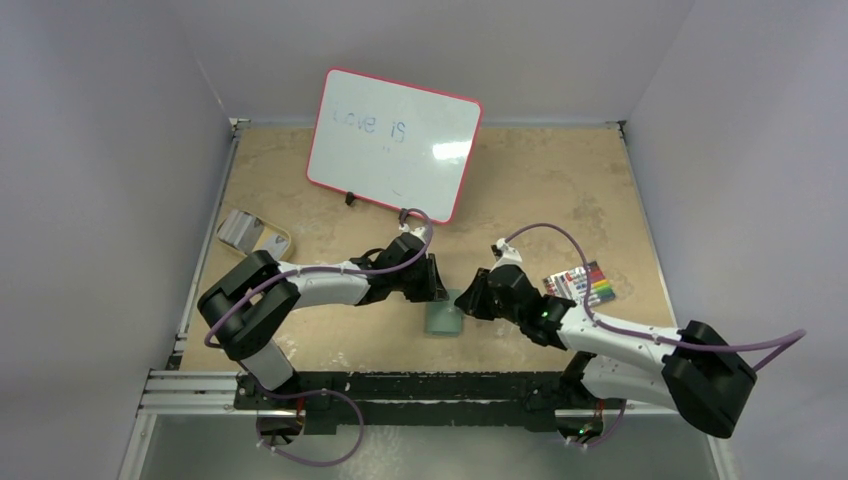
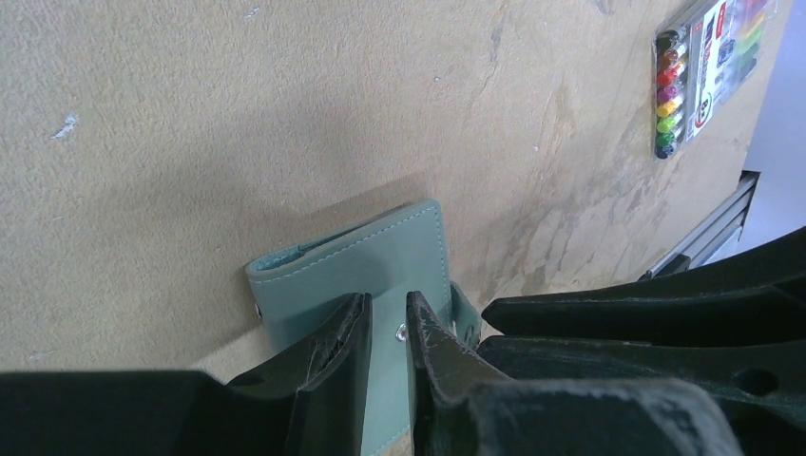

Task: Put the credit cards into the card holder
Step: Close the card holder at the center of the board.

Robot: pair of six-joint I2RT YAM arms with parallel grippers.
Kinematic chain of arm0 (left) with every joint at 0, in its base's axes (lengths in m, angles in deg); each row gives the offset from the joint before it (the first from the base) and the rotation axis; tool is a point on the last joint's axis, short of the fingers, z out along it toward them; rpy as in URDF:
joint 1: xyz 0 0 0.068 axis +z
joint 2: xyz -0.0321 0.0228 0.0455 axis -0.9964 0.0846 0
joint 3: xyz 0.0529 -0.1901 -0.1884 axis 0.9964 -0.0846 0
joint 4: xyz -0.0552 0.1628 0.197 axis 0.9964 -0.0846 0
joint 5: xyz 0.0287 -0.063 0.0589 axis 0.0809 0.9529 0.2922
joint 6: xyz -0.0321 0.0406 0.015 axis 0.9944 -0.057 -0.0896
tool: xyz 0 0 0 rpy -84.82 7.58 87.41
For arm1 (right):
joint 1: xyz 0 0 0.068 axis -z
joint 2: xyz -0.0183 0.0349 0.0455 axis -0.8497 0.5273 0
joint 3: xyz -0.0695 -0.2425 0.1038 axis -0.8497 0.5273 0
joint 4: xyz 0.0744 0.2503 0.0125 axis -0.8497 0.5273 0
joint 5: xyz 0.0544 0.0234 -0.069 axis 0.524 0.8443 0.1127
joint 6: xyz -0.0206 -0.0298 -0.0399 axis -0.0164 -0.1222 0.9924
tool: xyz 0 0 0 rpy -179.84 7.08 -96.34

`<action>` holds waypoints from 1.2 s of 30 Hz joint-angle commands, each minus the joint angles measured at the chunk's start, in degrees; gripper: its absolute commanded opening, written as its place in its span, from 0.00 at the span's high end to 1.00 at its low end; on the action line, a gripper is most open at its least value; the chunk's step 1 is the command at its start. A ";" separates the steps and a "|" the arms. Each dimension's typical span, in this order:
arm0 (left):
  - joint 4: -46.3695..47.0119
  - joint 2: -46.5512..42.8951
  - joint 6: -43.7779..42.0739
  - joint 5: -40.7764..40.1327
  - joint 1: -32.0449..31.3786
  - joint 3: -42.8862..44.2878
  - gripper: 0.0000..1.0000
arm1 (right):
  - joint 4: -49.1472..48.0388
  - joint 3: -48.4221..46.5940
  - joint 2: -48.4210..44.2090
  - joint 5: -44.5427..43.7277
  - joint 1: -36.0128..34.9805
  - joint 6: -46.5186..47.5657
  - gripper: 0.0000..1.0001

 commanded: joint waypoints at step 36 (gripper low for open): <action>2.83 -0.98 2.44 -2.39 0.06 -1.80 0.81 | -3.92 -4.01 10.95 3.39 0.28 3.52 0.84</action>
